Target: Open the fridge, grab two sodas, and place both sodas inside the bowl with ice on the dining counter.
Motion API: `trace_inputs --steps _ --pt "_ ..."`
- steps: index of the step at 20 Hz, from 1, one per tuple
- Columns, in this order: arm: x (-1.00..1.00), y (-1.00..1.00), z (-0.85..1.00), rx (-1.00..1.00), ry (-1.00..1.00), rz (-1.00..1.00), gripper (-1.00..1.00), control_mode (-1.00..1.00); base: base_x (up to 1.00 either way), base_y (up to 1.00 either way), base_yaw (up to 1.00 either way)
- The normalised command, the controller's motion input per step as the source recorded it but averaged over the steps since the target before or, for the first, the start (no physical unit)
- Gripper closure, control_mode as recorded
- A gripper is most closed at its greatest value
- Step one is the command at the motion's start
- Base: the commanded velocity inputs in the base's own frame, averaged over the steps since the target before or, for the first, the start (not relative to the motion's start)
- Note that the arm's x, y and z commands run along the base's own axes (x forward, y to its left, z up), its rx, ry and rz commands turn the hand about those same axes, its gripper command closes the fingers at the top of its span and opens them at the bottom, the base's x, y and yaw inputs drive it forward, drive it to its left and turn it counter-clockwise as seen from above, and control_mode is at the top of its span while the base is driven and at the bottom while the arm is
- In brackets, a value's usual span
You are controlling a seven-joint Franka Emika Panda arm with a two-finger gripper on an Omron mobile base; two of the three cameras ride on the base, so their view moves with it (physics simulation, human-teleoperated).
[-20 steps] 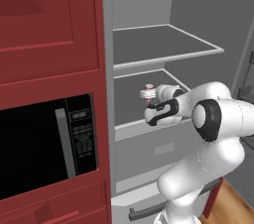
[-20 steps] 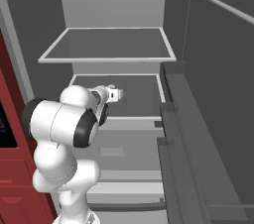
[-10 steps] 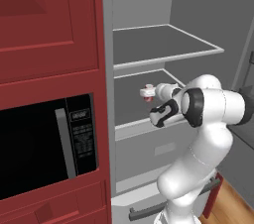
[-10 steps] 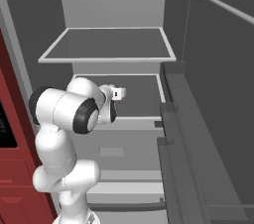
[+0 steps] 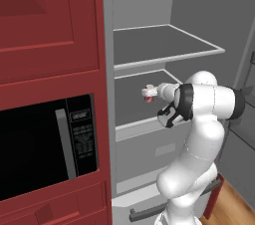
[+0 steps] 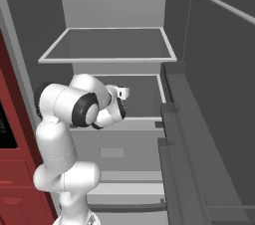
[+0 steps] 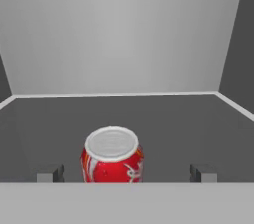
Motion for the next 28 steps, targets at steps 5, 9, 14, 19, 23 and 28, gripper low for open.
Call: trace_inputs --steps 5,9,14,19,23,28 --pt "0.01 0.08 0.0 0.0 0.0 0.0 -1.0 -1.0 0.0 0.0 0.0" --pt "0.0 0.1 0.0 0.0 0.0 0.0 -1.0 -1.0 0.0 0.0 0.0" --pt "0.0 0.11 -0.01 0.0 0.0 0.0 -1.0 -1.0 0.0 0.0 0.0" --pt "0.0 0.0 -0.02 0.0 0.0 0.0 -1.0 -1.0 0.0 0.0 0.0" --pt "0.0 0.13 -0.19 0.0 0.0 0.0 -1.0 -1.0 0.0 0.0 0.0" --pt "0.0 0.17 -0.2 0.0 0.0 0.0 -1.0 -1.0 0.0 0.0 0.0"
